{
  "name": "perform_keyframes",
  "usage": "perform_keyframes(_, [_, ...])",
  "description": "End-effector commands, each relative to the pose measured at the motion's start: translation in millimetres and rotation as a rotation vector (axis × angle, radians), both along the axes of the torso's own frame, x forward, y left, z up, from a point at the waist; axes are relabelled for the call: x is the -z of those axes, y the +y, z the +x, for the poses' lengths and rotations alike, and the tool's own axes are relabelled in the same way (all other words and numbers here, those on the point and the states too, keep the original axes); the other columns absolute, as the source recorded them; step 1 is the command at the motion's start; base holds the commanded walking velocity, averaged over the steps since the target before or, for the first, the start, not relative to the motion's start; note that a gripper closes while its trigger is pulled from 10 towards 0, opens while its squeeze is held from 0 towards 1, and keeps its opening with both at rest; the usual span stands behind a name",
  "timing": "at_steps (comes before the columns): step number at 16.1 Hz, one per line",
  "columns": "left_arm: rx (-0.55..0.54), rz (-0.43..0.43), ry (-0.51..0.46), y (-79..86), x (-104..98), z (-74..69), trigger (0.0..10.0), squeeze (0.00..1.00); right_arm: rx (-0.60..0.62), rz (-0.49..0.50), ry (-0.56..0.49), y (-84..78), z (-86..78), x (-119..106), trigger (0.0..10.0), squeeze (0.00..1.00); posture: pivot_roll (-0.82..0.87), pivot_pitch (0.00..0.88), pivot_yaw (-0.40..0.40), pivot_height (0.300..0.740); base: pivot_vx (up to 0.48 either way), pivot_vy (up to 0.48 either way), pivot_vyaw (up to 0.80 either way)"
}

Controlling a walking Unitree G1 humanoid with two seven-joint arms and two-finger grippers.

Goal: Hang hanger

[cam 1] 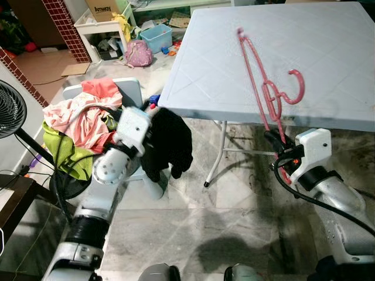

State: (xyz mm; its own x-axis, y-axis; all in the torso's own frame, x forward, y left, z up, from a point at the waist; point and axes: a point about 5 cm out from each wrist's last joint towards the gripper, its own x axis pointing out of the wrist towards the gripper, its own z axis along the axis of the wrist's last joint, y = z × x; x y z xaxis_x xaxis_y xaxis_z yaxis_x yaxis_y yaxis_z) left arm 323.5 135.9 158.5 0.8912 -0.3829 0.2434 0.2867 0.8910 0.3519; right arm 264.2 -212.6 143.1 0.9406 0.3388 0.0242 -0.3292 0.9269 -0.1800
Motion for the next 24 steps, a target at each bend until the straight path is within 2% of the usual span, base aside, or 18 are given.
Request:
perform_keyframes(1, [-0.043,0.007,-0.048,7.5,-8,1.4,0.0,0.00,-0.005,-0.027,-0.024,2.8,-2.6,-1,10.0,0.00,-0.09,0.063,0.111,0.740,0.000,0.000,0.00])
perform_keyframes(5, [-0.139,-0.056,-0.098,17.2,-11,-2.0,0.0,0.00,0.072,-0.025,-0.029,-3.4,-11.7,7,10.0,0.00,-0.09,0.034,0.085,0.740,0.000,0.000,0.00])
perform_keyframes(7, [-0.150,-0.076,-0.115,17.8,-14,-3.0,0.0,0.00,0.098,-0.018,-0.020,-5.0,-15.3,12,10.0,0.00,-0.09,0.029,0.086,0.740,0.000,0.000,0.00])
perform_keyframes(9, [-0.149,-0.079,-0.103,17.9,-15,-1.9,0.0,0.00,0.112,-0.059,-0.044,-5.8,-16.3,11,10.0,0.00,-0.08,0.029,0.090,0.740,0.000,0.000,0.00])
perform_keyframes(10, [-0.161,-0.086,-0.104,19.9,-18,-0.3,0.0,0.00,0.163,-0.112,-0.074,-8.9,-17.3,9,10.0,0.00,-0.08,0.029,0.090,0.740,0.000,0.000,0.00])
perform_keyframes(12, [-0.175,-0.108,-0.116,21.7,-24,0.4,0.0,0.00,0.303,-0.146,-0.097,-17.0,-23.7,10,10.0,0.00,-0.08,0.030,0.089,0.740,0.000,0.000,0.00])
perform_keyframes(13, [-0.169,-0.116,-0.115,19.8,-25,0.6,0.0,0.00,0.326,-0.149,-0.085,-17.8,-29.3,14,10.0,0.00,-0.08,0.030,0.089,0.740,0.274,0.000,0.00])
perform_keyframes(19, [-0.150,-0.136,-0.110,15.1,-29,2.6,0.0,0.00,0.385,-0.125,-0.080,-21.2,-27.0,14,10.0,0.00,-0.09,0.033,0.094,0.740,0.236,0.000,0.00])
perform_keyframes(24, [-0.142,-0.147,-0.114,14.5,-33,2.4,0.0,0.00,0.367,-0.098,-0.081,-16.2,-24.4,14,10.0,0.00,-0.08,0.035,0.092,0.740,0.281,0.000,-0.57])
